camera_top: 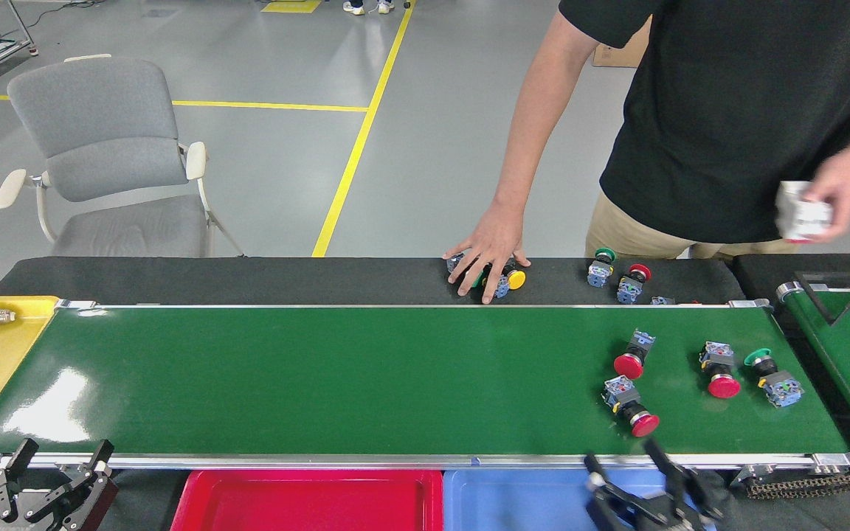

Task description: Pick switch part from conveyor to tray

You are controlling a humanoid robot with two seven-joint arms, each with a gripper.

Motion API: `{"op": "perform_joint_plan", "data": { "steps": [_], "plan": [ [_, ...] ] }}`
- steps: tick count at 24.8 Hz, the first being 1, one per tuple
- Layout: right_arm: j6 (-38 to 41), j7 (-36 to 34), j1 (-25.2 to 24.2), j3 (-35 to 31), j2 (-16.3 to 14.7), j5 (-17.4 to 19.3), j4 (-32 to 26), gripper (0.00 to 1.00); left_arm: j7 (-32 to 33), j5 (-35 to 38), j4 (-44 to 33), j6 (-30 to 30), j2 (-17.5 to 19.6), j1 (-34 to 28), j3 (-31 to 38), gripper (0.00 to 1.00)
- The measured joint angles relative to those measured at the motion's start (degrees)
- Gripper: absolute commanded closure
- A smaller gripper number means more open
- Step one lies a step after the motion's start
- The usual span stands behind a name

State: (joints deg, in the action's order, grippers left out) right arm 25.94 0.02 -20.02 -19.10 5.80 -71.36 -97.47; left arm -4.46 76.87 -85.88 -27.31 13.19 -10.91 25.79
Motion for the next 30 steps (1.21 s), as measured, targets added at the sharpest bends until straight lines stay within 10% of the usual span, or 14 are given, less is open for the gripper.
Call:
{"op": "perform_joint_plan", "data": {
  "steps": [8, 19, 23, 30],
  "plan": [
    [-3.7, -0.1, 4.3, 1.1, 0.3, -6.9, -0.7, 0.01, 0.0, 0.0, 0.0, 0.3, 0.0, 0.0, -0.1, 0.0],
    [-25.0, 3.4, 17.5, 25.8, -1.1, -13.3, 7.7, 0.03, 0.0, 0.0, 0.0, 0.3, 0.0, 0.0, -0.1, 0.0],
    [-28.1, 4.7, 19.9, 29.3, -1.3, -13.3, 11.2, 0.6, 0.0, 0.0, 0.0, 0.3, 0.0, 0.0, -0.1, 0.0],
    [-27.4, 5.7, 20.5, 31.7, -1.7, -13.2, 11.8, 0.87, 0.0, 0.0, 0.0, 0.3, 0.0, 0.1, -0.1, 0.0]
  ]
}}
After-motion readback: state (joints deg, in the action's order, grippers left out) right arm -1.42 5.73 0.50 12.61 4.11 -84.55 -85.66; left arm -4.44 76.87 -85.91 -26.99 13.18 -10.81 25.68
